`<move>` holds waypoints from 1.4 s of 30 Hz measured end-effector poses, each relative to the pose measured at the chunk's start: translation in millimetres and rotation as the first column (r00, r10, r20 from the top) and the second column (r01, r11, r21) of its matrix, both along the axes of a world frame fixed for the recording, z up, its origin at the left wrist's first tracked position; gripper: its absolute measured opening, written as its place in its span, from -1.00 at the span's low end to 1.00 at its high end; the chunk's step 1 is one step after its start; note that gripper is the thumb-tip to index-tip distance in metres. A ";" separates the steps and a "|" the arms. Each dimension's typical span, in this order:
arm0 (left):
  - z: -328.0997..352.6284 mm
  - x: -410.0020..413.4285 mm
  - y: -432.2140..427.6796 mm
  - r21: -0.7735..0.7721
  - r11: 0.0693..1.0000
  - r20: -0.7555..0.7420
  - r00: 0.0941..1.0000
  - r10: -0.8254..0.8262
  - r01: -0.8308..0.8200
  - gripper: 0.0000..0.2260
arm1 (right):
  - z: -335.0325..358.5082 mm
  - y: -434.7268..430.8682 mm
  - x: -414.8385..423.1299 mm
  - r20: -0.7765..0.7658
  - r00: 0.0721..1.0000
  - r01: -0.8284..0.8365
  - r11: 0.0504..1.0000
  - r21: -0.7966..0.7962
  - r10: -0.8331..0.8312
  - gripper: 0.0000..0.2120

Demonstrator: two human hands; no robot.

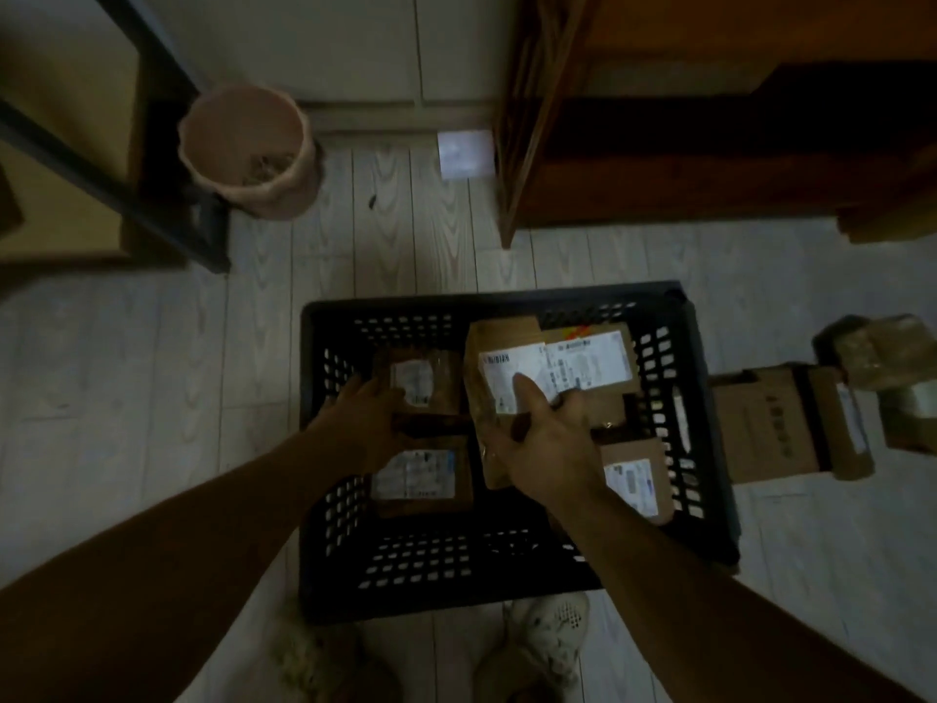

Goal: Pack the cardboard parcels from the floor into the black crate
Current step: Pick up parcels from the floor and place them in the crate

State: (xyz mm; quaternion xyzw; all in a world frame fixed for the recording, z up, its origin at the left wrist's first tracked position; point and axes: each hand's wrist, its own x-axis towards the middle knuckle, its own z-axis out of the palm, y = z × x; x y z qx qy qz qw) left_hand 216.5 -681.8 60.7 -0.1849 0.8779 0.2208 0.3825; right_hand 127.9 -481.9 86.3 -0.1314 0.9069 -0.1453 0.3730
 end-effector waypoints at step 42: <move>360.1 48.3 70.3 0.025 0.912 -0.183 0.895 0.406 -0.408 -0.29 | 329.0 40.7 -2.3 -0.084 0.942 -0.326 0.945 -0.005 0.324 -0.33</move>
